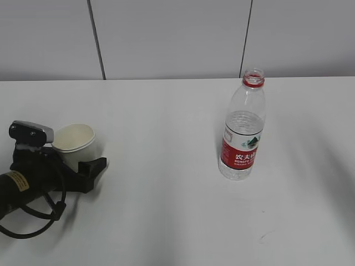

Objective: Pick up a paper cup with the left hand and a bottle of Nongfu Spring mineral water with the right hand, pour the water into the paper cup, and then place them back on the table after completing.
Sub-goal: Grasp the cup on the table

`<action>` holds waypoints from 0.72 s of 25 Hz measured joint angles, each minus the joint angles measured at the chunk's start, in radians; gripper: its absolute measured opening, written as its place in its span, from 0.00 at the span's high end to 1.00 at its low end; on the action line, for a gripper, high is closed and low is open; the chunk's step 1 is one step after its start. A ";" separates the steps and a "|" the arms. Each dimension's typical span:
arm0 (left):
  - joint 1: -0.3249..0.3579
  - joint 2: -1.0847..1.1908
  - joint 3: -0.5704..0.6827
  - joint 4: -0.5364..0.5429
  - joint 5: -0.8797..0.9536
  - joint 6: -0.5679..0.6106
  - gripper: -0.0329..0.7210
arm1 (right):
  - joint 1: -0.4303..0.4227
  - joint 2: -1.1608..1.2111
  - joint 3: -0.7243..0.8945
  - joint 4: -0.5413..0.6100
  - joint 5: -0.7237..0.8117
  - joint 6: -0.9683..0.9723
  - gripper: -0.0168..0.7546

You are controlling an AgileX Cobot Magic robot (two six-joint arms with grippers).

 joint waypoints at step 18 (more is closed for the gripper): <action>-0.024 0.006 0.000 -0.088 -0.001 0.000 0.42 | 0.000 0.005 0.000 0.000 -0.006 0.002 0.24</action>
